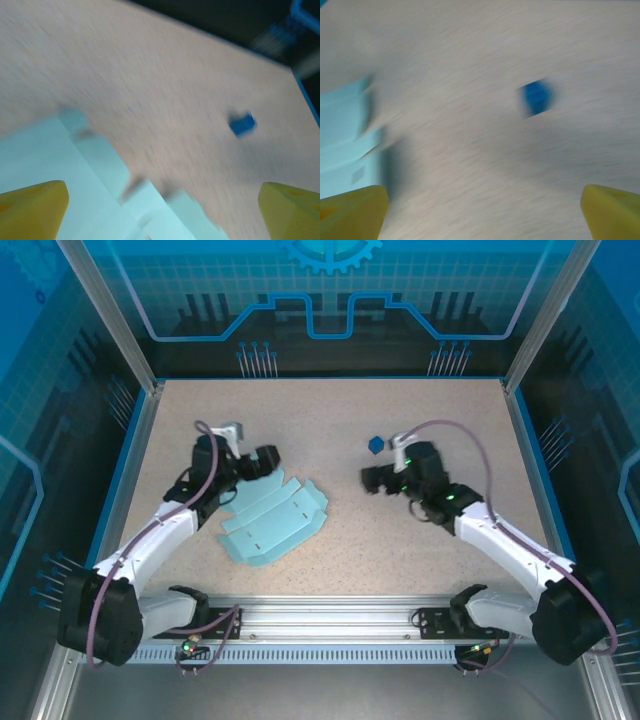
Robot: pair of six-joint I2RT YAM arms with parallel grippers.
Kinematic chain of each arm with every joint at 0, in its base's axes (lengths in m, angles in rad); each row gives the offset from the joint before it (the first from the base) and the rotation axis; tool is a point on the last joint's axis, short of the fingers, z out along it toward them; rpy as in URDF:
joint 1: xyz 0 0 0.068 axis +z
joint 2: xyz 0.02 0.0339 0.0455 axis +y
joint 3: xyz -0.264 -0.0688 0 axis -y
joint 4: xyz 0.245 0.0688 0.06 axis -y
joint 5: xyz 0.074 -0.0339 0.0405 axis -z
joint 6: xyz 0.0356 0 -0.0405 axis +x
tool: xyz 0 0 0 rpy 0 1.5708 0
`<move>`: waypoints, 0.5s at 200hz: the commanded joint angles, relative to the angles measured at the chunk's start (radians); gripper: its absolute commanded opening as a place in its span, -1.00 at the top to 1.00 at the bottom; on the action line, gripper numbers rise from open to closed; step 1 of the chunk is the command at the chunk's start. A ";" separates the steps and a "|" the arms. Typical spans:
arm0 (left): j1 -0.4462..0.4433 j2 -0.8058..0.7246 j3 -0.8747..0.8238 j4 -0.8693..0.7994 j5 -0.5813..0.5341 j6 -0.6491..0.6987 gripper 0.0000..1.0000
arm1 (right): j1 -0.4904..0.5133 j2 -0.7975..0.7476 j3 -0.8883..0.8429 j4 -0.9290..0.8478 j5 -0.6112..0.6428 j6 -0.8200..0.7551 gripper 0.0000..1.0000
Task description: Fold the paper box
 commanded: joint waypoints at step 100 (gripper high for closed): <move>-0.040 -0.058 0.039 -0.196 -0.089 -0.015 -0.97 | 0.353 0.497 0.144 0.096 0.037 0.366 -0.48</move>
